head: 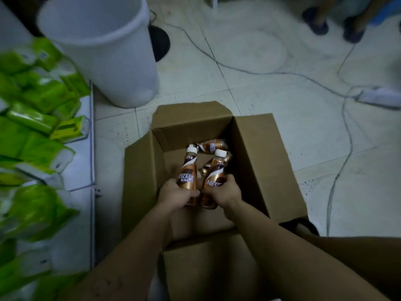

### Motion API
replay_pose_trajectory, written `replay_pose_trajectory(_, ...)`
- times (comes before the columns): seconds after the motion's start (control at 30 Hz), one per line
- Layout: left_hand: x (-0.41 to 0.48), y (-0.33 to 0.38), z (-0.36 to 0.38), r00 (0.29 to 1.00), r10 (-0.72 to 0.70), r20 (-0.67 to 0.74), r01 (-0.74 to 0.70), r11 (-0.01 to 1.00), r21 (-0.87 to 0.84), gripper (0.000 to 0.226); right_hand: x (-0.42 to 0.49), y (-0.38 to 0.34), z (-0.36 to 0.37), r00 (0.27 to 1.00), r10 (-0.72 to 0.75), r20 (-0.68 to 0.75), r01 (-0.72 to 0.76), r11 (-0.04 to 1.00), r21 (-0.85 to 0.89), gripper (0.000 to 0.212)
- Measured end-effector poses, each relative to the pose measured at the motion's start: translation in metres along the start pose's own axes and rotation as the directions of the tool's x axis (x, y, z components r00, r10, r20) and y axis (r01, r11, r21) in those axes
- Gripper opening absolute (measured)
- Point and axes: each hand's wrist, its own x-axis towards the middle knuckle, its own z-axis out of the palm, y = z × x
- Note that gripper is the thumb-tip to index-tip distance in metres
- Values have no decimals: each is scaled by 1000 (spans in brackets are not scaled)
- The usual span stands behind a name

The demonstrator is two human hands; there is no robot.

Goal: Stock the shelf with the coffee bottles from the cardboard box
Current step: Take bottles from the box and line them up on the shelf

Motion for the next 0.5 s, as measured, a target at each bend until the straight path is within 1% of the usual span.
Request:
replay_pose_trajectory(0.07, -30, 4, -12, 999, 40, -21, -41, 998, -47, 66, -27, -13, -6, 994, -108, 17, 108, 994, -30, 72)
replay_pose_trajectory(0.13, -61, 8, -29, 993, 109, -40, -111, 991, -73, 61, -57, -25, -11, 977, -198, 84, 201, 979, -23, 74)
replay_pose_trajectory(0.2, -89, 12, -48, 978, 194, -78, -202, 973, -109, 60, -87, -37, -15, 941, -298, 158, 307, 951, -35, 71)
replay_pose_trajectory(0.33, -148, 20, -93, 930, 327, -168, -350, 928, -132, 67, -143, -70, -18, 853, -428, 300, 462, 885, -52, 56)
replay_pose_trajectory(0.43, -192, 18, -136, 885, 398, -242, -438, 888, -141, 68, -184, -92, -7, 766, -501, 403, 542, 840, 16, 54)
replay_pose_trajectory(0.5, -223, 14, -164, 855, 441, -272, -485, 867, -119, 68, -214, -102, 3, 707, -546, 449, 581, 811, 71, 51)
